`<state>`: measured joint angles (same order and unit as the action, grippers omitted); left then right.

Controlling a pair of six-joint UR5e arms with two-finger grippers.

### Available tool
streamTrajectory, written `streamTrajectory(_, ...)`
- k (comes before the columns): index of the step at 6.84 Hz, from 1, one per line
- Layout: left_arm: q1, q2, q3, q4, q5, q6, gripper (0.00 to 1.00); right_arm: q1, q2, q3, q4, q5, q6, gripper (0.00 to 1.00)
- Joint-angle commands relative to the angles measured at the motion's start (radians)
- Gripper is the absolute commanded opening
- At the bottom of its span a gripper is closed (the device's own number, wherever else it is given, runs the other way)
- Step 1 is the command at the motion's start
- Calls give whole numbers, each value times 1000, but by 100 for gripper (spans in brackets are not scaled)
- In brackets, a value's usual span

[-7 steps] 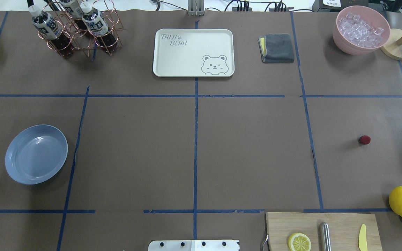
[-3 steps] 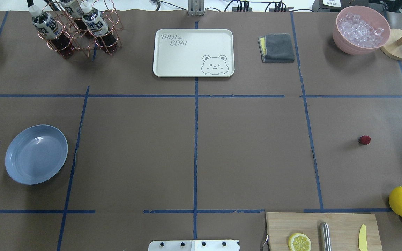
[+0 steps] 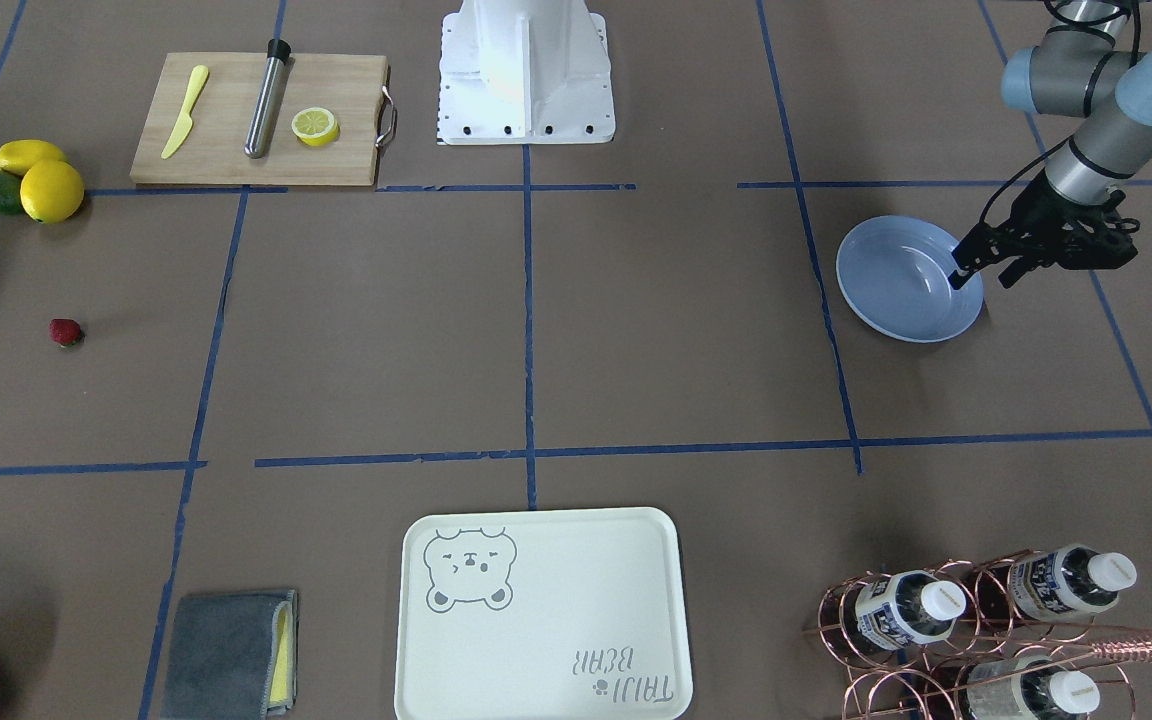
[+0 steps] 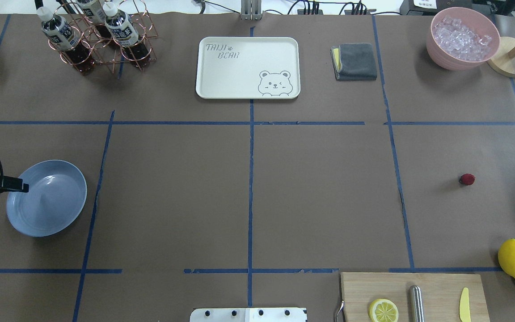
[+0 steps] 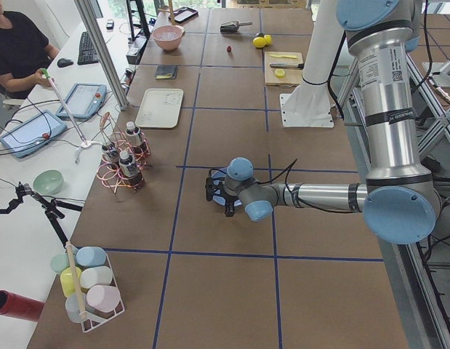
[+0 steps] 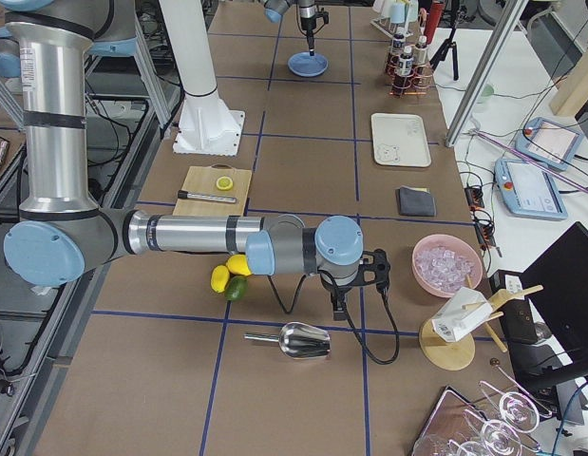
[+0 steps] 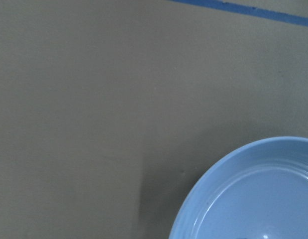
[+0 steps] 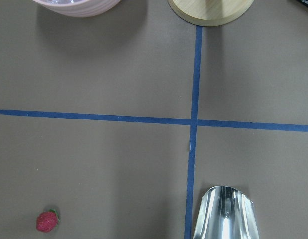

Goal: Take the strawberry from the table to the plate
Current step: 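Lower the left gripper to the rim of the light blue plate and grasp it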

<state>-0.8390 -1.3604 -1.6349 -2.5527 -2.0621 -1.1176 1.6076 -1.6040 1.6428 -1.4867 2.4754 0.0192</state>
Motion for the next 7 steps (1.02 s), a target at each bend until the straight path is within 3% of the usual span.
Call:
streamTrajectory(1, 11, -3, 6, -4, 5, -2, 68, 2, 1, 5, 0, 11, 2, 100)
streamTrajectory(5, 18, 9, 12, -1, 4, 4, 56, 2, -4, 20, -9, 19, 2, 100)
streamTrajectory(6, 20, 10, 12, -1, 4, 4, 48, 2, -7, 25, -10, 19, 2, 100)
streamTrajectory(7, 20, 12, 10, 2, 4, 4, 33, 2, -7, 23, -10, 19, 2, 100)
